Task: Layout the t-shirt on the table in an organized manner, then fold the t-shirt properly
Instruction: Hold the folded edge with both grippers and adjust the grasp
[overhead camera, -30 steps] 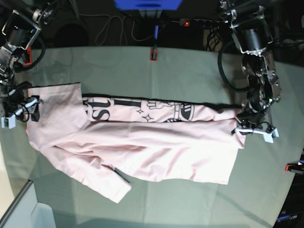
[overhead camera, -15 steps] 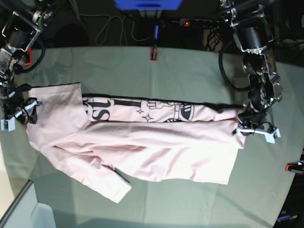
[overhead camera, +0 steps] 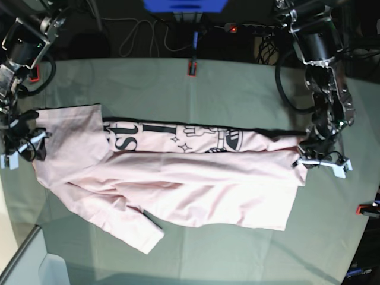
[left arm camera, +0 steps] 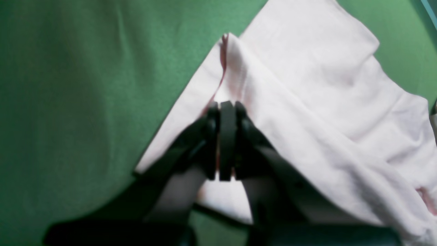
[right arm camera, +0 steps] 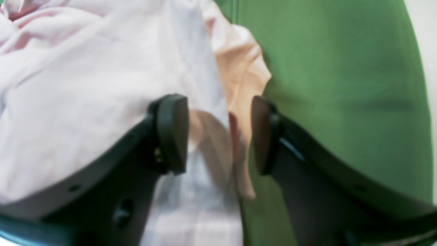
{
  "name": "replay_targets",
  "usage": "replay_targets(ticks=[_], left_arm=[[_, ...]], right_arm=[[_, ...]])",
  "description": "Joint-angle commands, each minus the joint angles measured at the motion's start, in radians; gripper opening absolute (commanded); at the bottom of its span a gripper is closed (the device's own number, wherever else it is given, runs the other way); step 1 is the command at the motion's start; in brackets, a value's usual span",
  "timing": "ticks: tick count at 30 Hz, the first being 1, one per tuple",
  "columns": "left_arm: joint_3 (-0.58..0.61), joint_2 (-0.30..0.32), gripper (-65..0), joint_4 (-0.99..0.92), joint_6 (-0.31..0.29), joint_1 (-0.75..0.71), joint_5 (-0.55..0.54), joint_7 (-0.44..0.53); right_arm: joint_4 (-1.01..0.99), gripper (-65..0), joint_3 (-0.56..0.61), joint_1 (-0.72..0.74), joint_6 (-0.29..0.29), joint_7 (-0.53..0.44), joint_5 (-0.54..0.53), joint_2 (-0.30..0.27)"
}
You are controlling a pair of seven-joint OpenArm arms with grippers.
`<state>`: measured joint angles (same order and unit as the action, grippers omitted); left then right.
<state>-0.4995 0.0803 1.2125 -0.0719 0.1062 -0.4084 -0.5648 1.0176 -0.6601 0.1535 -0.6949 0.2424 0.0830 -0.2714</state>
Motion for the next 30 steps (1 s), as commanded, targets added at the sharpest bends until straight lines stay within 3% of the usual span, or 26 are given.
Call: replay_targets(ticks=[1,17,19,22,23,30], left_arm=[[0.002,0.008,-65.0,0.016,-0.006,0.019,-0.007,0.018],[-0.001,0.009,-65.0,0.014,-0.006,0.019,-0.005,0.018],[-0.001,0.009,-65.0,0.014,-0.006,0.019,-0.005,0.018],[-0.001,0.009,-65.0,0.014,-0.006,0.019,-0.005,0.018],[-0.001,0.009,-65.0,0.014,-0.006,0.019,-0.005,0.018],[-0.003,0.009,-65.0,0.066,-0.006,-0.01,-0.005,0.018]], right_arm=[[0.02,-40.3,0.0,0.03,-0.003,-0.031,-0.018,-0.019],[0.02,-41.6,0.049,0.025,-0.003,-0.031,-0.018,-0.018],[0.019,-46.2,0.049,0.024,-0.003,-0.03,-0.016,-0.018],[0.016,-62.7,0.043,0.022,-0.003,-0.022,-0.015,-0.018],[0.016,-65.0,0.043,0.01,-0.003,-0.021,-0.015,-0.018],[0.154,-65.0,0.039,-0.09,-0.003,-0.03,-0.039,-0.018]])
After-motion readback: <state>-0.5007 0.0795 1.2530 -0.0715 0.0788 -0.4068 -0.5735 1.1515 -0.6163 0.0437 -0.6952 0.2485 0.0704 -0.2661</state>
